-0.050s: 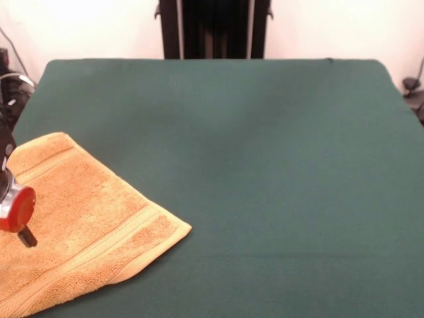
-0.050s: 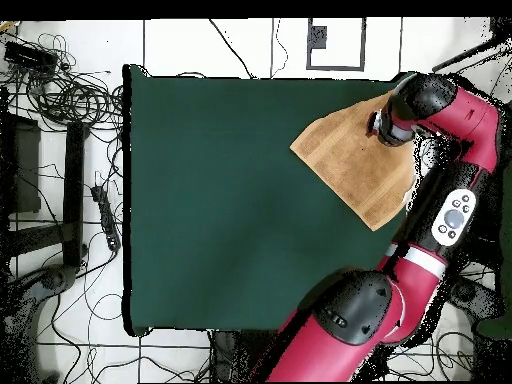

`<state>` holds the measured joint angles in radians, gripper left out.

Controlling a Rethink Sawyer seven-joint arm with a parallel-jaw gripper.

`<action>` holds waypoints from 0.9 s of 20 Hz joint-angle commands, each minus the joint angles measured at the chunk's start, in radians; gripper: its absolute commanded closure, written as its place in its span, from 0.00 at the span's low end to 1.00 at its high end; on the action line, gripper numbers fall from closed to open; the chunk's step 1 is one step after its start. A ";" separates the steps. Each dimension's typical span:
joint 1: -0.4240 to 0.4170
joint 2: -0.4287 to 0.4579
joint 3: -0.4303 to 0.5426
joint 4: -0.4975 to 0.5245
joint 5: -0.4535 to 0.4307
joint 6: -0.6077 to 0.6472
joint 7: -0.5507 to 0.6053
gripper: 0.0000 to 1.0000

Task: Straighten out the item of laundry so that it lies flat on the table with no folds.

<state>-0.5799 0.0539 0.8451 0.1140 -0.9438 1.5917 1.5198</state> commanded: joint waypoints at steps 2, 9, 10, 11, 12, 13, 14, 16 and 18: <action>0.001 0.022 0.338 0.044 -0.217 0.075 -0.242 0.00; -0.024 0.022 0.629 0.023 -0.506 0.110 -0.233 0.00; -0.028 0.024 0.671 0.020 -0.548 0.111 -0.230 0.00; -0.032 0.026 0.714 0.016 -0.589 0.113 -0.226 0.00; -0.035 0.028 0.751 0.014 -0.627 0.113 -0.226 0.00; -0.037 0.031 0.785 0.011 -0.665 0.111 -0.218 0.00; -0.038 0.035 0.815 0.010 -0.695 0.105 -0.214 0.00; -0.040 0.045 0.874 0.007 -0.756 0.088 -0.203 0.00; -0.041 0.056 0.938 0.003 -0.826 0.073 -0.195 0.00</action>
<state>-0.6805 0.0539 1.5020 0.0897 -1.6333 1.6994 1.5195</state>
